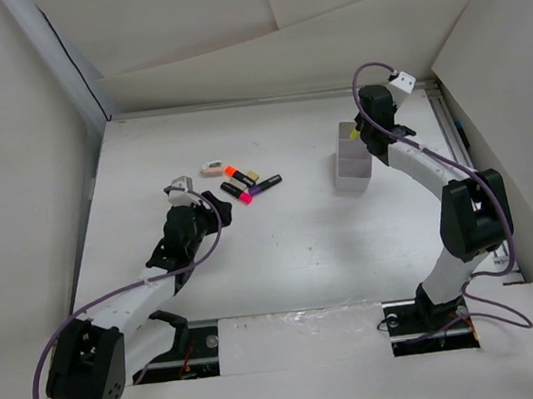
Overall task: Sort the stationery into containers
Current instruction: Place the pen in the storage box, then pick up the pen from the center of the board.
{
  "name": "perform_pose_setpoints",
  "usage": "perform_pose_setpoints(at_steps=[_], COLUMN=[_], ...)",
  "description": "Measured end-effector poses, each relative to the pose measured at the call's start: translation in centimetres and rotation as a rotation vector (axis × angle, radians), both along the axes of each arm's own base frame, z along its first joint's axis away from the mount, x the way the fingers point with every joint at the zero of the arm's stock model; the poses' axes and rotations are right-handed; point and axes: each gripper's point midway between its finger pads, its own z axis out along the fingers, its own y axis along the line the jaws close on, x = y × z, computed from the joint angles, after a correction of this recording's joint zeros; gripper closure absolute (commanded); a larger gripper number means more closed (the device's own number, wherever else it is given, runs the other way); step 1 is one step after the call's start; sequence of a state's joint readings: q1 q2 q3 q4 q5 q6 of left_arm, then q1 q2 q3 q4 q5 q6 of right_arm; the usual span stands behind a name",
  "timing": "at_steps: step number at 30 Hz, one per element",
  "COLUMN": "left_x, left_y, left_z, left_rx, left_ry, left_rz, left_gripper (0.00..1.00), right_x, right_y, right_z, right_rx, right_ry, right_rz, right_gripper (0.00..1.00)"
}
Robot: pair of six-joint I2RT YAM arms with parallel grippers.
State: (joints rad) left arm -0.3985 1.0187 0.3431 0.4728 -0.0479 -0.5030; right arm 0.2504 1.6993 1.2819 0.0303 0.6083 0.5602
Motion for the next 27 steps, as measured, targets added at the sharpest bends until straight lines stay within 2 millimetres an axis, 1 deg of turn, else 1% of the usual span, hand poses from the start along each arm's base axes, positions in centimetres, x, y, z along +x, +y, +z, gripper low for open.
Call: perform_pose_setpoints(at_steps=[1, 4, 5, 7, 8, 12, 16, 18, 20, 21, 22, 24, 26, 27], left_x=[0.0, 0.0, 0.0, 0.0, 0.1, 0.4, 0.6, 0.7, 0.9, 1.1, 1.4, 1.8, 2.3, 2.7], left_y=[0.3, 1.1, 1.3, 1.6, 1.7, 1.3, 0.6, 0.2, -0.2, -0.3, -0.5, -0.7, -0.8, -0.8], left_z=[-0.2, -0.8, -0.9, -1.1, -1.2, -1.7, -2.7, -3.1, -3.2, -3.2, -3.1, -2.8, -2.6, -2.5], left_rx=[0.006, 0.021, 0.024, 0.031, 0.033, 0.04, 0.043, 0.043, 0.04, 0.038, 0.036, 0.025, 0.015, 0.012], left_ry=[0.006, 0.031, 0.037, 0.044, 0.048, 0.075, 0.111, 0.13, 0.142, 0.149, 0.153, 0.156, 0.166, 0.173], left_rz=[0.018, 0.062, 0.071, 0.091, 0.096, 0.087, 0.058, 0.04, 0.026, 0.023, 0.024, 0.032, 0.05, 0.061], left_gripper=[0.41, 0.41, 0.4, 0.4, 0.4, 0.4, 0.4, 0.42, 0.43, 0.45, 0.45, 0.45, 0.45, 0.45], right_x=[0.0, -0.1, -0.1, -0.1, -0.1, -0.2, -0.5, -0.7, -1.5, -1.9, -2.4, -3.3, -4.3, -4.7], right_y=[0.0, 0.1, 0.2, 0.3, 0.3, 0.4, 0.6, 1.0, 1.5, 1.8, 2.3, 3.3, 4.5, 5.2], right_z=[-0.1, -0.1, 0.0, -0.1, -0.1, -0.4, -1.0, -1.0, -0.9, -0.6, -0.3, 0.7, 1.7, 2.1], right_rx=[-0.001, -0.003, -0.004, -0.003, -0.003, -0.003, -0.003, 0.001, 0.009, 0.014, 0.02, 0.035, 0.056, 0.067], right_ry=[0.001, -0.001, -0.001, 0.0, 0.0, 0.007, 0.02, 0.021, 0.018, 0.014, 0.007, -0.012, -0.036, -0.045], right_rz=[-0.002, -0.003, -0.004, -0.004, -0.003, 0.001, 0.011, 0.022, 0.039, 0.049, 0.062, 0.093, 0.134, 0.159], right_gripper=[0.8, 0.75, 0.71, 0.66, 0.61, 0.53, 0.49, 0.47, 0.47, 0.46, 0.42, 0.41, 0.37, 0.37])
